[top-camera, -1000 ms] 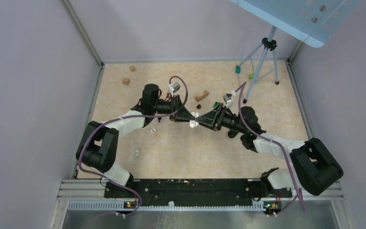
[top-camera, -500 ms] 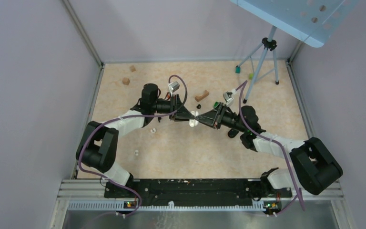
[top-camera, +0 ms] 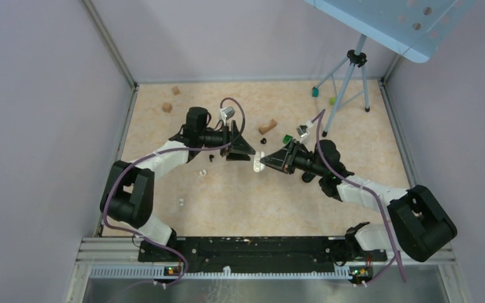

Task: Insert the wireless bluetooth earbuds into the charging case
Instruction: Pass from the left arm to the right, then adjust the right earbud at the center of the board.

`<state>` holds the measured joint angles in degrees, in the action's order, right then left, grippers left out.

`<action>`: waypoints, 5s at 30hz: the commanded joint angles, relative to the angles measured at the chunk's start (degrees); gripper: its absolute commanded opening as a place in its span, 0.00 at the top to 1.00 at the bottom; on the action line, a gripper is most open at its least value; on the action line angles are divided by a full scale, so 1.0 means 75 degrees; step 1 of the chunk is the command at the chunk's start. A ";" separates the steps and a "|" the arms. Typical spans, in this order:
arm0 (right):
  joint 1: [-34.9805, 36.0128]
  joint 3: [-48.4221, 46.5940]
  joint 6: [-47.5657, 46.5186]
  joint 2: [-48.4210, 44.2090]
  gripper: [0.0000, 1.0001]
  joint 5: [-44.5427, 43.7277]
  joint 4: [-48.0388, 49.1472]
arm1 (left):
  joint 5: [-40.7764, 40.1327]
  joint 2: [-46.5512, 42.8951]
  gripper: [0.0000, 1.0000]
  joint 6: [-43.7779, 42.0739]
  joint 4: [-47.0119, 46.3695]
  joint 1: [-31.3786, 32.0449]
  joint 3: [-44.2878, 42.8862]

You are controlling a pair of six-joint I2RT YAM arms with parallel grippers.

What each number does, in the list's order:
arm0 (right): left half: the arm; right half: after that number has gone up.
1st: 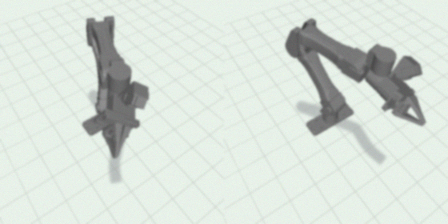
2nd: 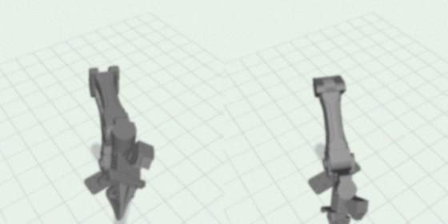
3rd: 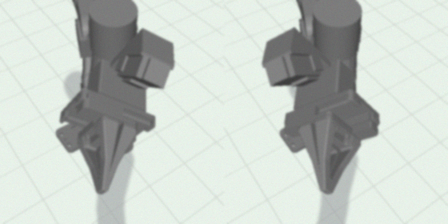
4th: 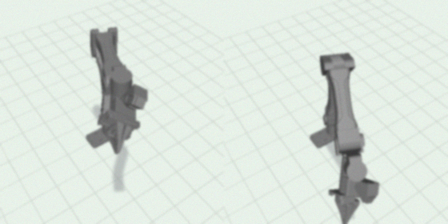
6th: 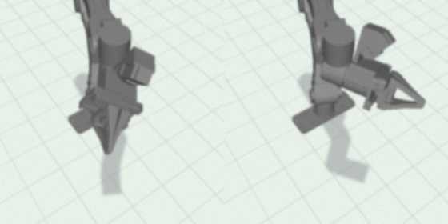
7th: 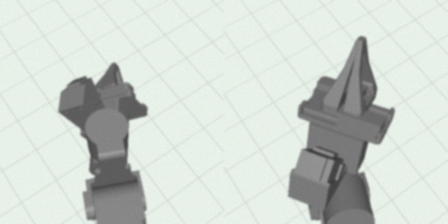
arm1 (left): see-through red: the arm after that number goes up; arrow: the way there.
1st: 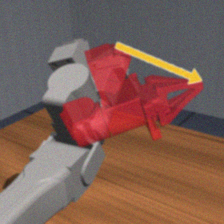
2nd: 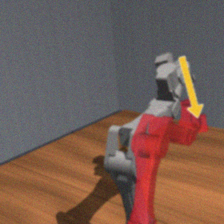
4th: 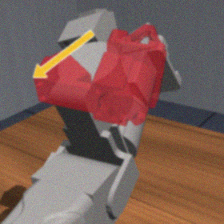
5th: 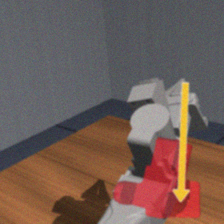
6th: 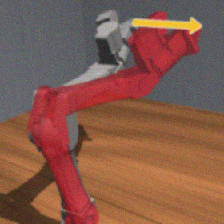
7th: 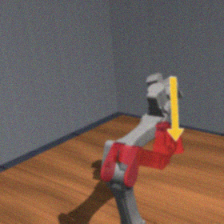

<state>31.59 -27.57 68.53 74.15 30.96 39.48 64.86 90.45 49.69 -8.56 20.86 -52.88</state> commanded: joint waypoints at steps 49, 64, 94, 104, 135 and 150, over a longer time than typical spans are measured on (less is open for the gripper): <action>-0.0143 -0.0882 -0.1703 -0.1072 1.00 -0.0900 -0.3488 | -0.6961 -0.0607 0.55 -0.3549 0.3912 -0.1200 0.0558; -0.0136 -0.0986 -0.1832 -0.1114 1.00 -0.1040 -0.3872 | -0.7246 0.0350 0.55 -0.4081 0.4318 -0.1209 -0.0504; -0.0140 -0.0910 -0.1937 -0.1275 1.00 -0.1178 -0.4160 | -0.9142 0.0423 0.66 -0.3329 0.4914 0.0364 -0.0847; -0.0146 -0.0939 -0.1951 -0.1195 1.00 -0.1175 -0.4104 | -0.9739 0.0659 0.67 -0.3278 0.5208 0.0379 -0.0870; -0.0146 -0.0953 -0.1942 -0.1039 1.00 -0.1078 -0.3999 | -1.0121 -0.0225 0.74 -0.2880 0.5522 0.0382 -0.0105; -0.0146 -0.1008 -0.1957 -0.0994 1.00 -0.1057 -0.4024 | -1.0075 -0.0242 0.74 -0.2452 0.5116 0.0445 -0.0575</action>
<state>30.96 -32.36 54.98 66.19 22.55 7.44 -9.91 87.99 29.17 32.21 23.77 -54.11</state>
